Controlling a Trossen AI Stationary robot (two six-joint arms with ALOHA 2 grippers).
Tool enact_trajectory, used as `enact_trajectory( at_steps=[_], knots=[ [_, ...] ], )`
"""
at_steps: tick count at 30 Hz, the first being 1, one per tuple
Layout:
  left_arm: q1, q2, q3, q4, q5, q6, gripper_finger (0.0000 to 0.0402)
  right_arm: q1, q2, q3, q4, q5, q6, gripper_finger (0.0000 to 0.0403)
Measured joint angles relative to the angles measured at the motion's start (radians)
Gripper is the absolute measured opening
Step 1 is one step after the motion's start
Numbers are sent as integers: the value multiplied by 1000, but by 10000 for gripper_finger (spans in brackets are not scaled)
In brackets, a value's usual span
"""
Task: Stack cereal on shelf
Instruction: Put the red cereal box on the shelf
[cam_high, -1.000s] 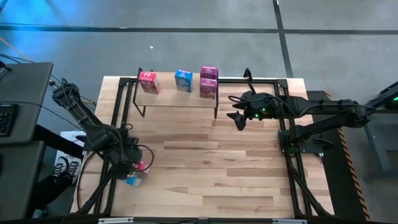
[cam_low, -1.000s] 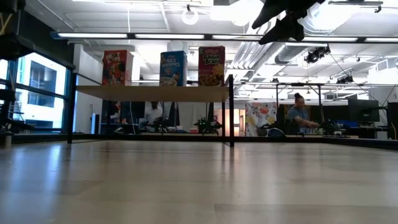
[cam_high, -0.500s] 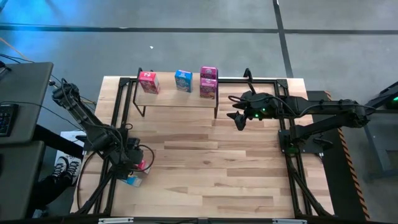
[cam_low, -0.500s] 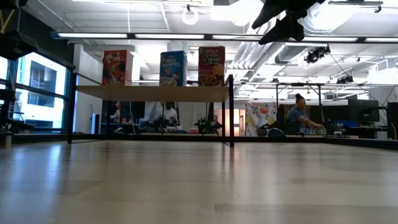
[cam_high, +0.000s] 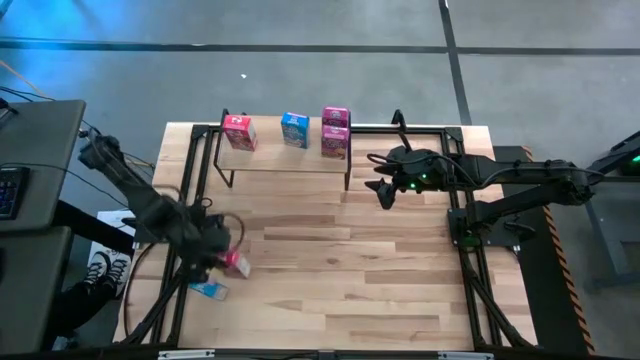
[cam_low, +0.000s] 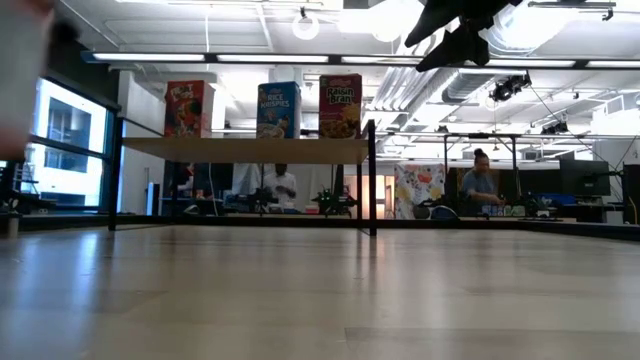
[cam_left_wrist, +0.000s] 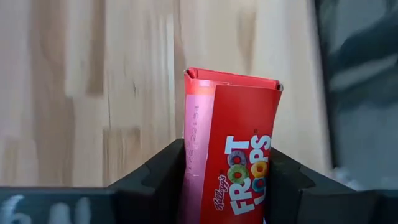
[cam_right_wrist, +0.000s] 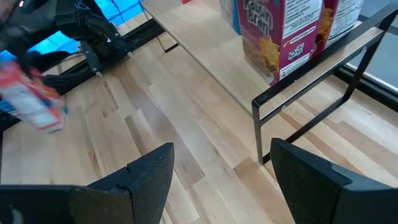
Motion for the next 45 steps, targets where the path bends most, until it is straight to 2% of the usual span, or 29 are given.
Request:
enact_trajectory(
  at_steps=[5, 10, 14, 19, 23, 31, 38, 45],
  knots=[
    [171, 0, 281, -155, -24, 86, 159, 0, 0, 0, 1, 16, -1, 262],
    [380, 80, 588, -362, -131, 312, 159, 0, 0, 0, 3, 16, -2, 262],
    [571, 157, 728, -473, -161, 485, 158, 0, 0, 0, 3, 14, -2, 262],
    [794, 223, 745, -538, -68, 743, 158, 0, 0, 0, 4, 14, -3, 262],
    [946, 279, 743, -563, -60, 914, 158, 0, 0, 0, 4, 12, -3, 262],
    [1188, 337, 743, -535, 76, 1129, 158, 0, 0, 0, 4, 12, -3, 262],
    [1320, 378, 743, -549, 110, 1209, 158, 0, 0, 0, 3, 12, -3, 262],
    [1382, 426, 743, -548, 123, 1280, 158, 0, 0, 0, 3, 12, -3, 262]
  ],
)
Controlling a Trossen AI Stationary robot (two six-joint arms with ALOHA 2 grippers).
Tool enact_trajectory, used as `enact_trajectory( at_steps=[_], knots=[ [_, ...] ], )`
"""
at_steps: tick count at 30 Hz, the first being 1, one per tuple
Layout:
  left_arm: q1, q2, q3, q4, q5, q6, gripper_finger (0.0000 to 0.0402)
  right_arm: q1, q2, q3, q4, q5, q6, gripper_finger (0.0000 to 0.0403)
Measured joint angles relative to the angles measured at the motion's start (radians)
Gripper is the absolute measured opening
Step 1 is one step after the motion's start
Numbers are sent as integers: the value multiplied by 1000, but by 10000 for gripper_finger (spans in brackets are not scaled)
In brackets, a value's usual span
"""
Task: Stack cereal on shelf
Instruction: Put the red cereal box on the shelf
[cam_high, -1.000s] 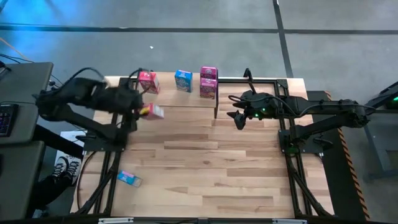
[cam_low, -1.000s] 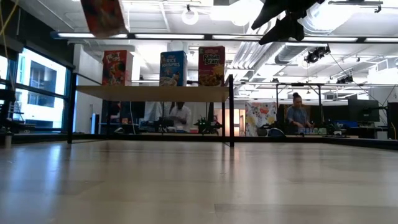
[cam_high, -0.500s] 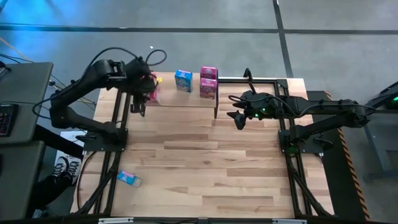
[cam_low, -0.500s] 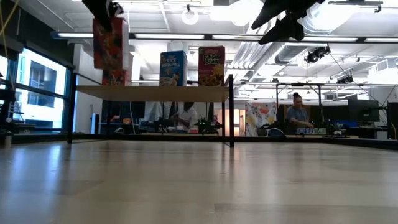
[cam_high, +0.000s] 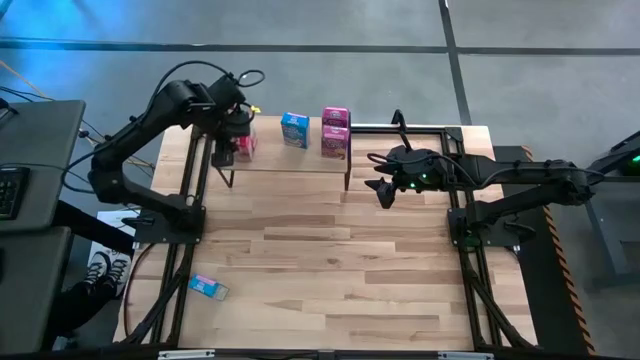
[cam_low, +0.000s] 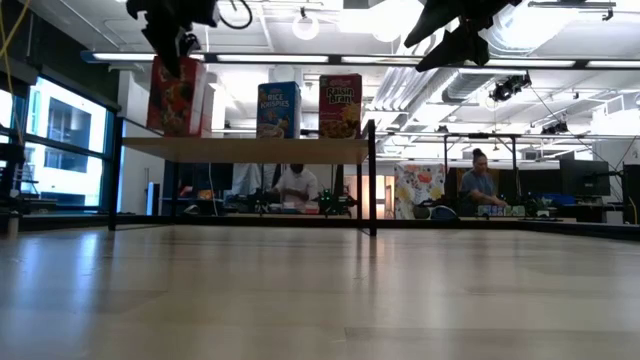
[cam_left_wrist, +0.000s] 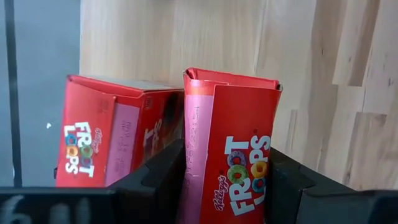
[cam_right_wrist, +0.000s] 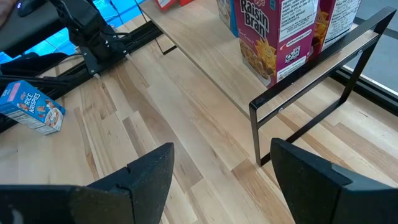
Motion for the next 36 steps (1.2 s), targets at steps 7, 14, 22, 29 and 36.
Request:
enact_trajectory(
  at_steps=[7, 14, 22, 29, 36],
  knots=[
    [33, 45, 0, 24, 17, 24, 158, 0, 0, 0, 0, 0, 0, 262],
    [54, 49, 0, 50, 61, 6, 158, 0, 0, 0, -1, 0, 0, 262],
    [71, 46, 0, 45, 69, -12, 162, 0, 0, 0, -1, 0, 0, 262],
    [71, 46, 0, 43, 59, -15, 198, 0, 0, 0, -1, 0, 3, 262],
    [70, 42, 0, 45, 58, -29, 229, 0, 0, 0, -1, 0, 4, 262]
  ],
)
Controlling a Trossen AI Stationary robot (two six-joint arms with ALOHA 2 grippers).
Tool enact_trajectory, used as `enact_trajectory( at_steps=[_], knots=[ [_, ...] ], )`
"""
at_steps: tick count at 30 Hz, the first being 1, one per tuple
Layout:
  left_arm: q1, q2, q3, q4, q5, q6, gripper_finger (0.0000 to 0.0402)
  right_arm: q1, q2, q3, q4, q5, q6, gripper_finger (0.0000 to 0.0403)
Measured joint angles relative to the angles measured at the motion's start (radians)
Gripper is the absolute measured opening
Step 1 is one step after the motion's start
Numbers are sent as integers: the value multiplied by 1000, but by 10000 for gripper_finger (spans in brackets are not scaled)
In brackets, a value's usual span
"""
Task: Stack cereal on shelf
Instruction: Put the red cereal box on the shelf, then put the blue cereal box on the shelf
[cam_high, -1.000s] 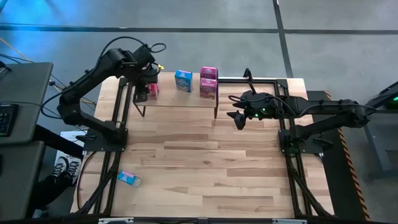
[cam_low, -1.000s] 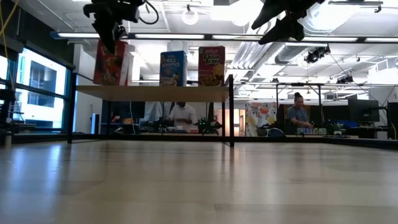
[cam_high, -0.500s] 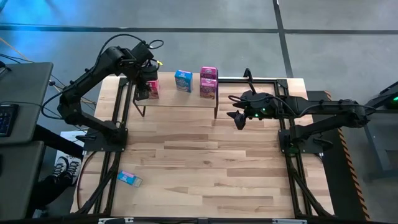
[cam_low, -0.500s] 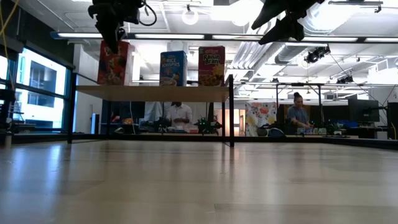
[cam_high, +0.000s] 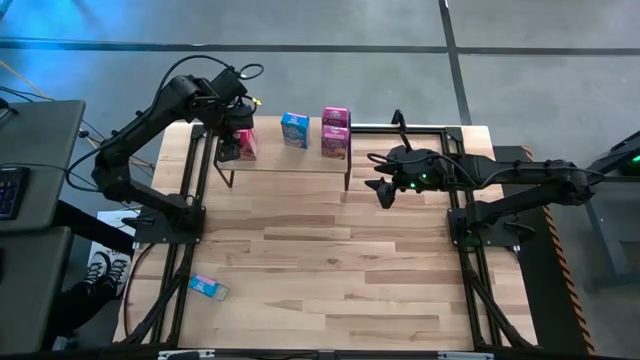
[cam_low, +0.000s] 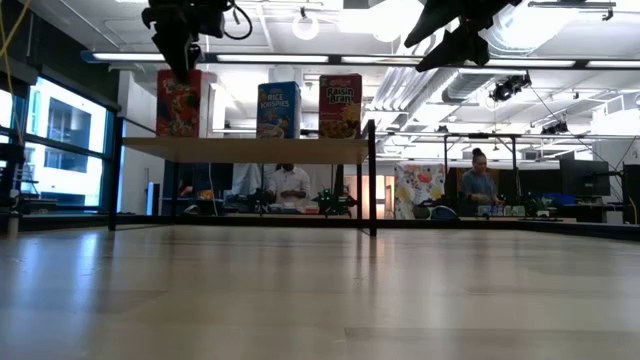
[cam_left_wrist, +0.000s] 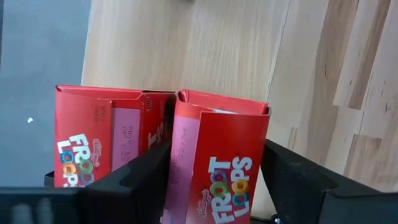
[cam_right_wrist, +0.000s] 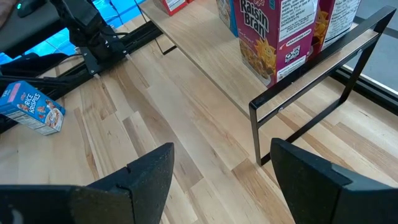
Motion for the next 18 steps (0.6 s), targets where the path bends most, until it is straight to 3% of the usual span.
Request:
enact_trajectory(
  at_steps=[8, 18],
  knots=[
    [-1, -58, 13, 14, 0, -3, 235, 0, 0, 0, 0, 0, 4, 262],
    [-1, -104, 185, 59, 23, -82, 235, 0, 0, 0, 7, 0, 5, 262]
  ],
)
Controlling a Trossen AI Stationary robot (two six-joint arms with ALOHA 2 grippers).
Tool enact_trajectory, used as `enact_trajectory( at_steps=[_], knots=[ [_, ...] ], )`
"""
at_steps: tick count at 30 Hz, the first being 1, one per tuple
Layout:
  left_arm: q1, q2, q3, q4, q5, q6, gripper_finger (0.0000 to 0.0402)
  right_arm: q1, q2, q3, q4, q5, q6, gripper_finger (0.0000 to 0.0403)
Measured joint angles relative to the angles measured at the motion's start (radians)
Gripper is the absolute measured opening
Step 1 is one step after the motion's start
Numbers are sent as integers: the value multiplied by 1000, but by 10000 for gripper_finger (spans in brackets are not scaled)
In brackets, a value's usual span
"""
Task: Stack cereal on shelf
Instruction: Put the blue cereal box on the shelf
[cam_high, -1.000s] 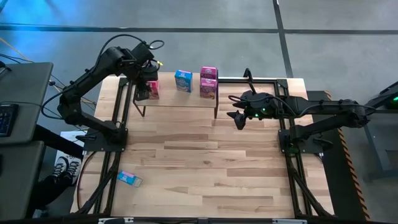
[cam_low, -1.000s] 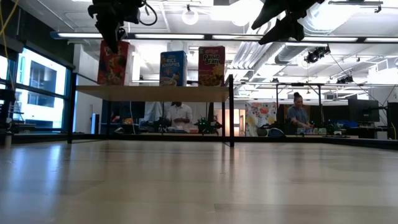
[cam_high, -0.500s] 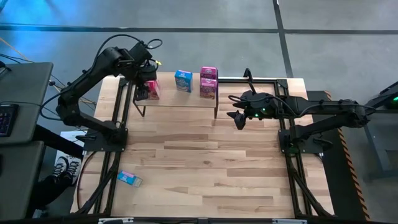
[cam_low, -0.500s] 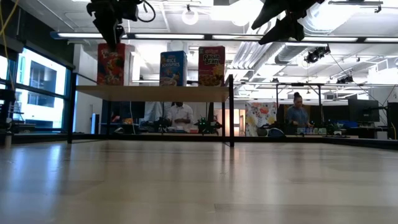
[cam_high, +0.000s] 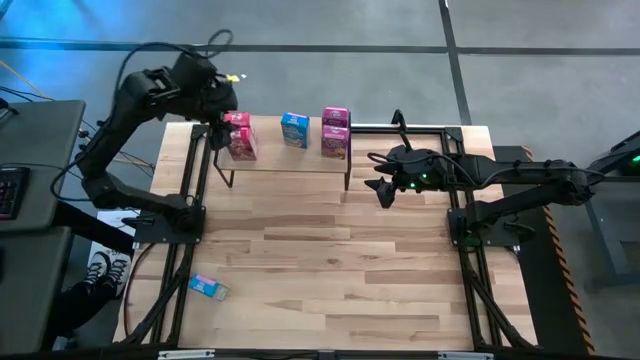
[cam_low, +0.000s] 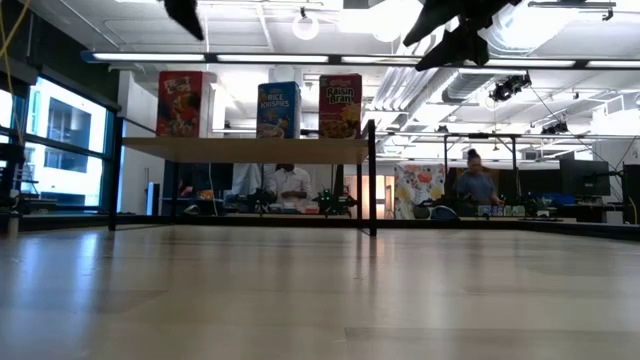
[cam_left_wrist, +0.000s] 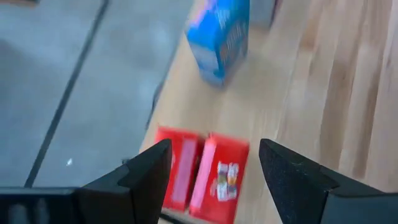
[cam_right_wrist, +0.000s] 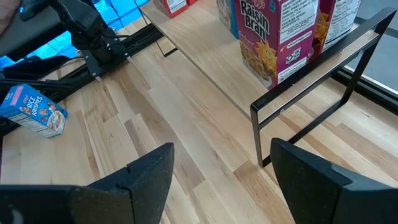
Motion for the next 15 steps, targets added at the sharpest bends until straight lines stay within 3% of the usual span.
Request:
enact_trajectory(
  at_steps=[7, 12, 15],
  knots=[
    [-75, -51, 28, 27, 216, -219, 235, 0, 0, 0, 5, 0, 19, 262],
    [-318, -84, 28, -20, 189, -362, 235, 0, 0, 0, 4, 0, 14, 262],
    [-515, -90, 28, -45, 97, -473, 235, 0, 0, 0, 4, 0, 13, 262]
  ],
)
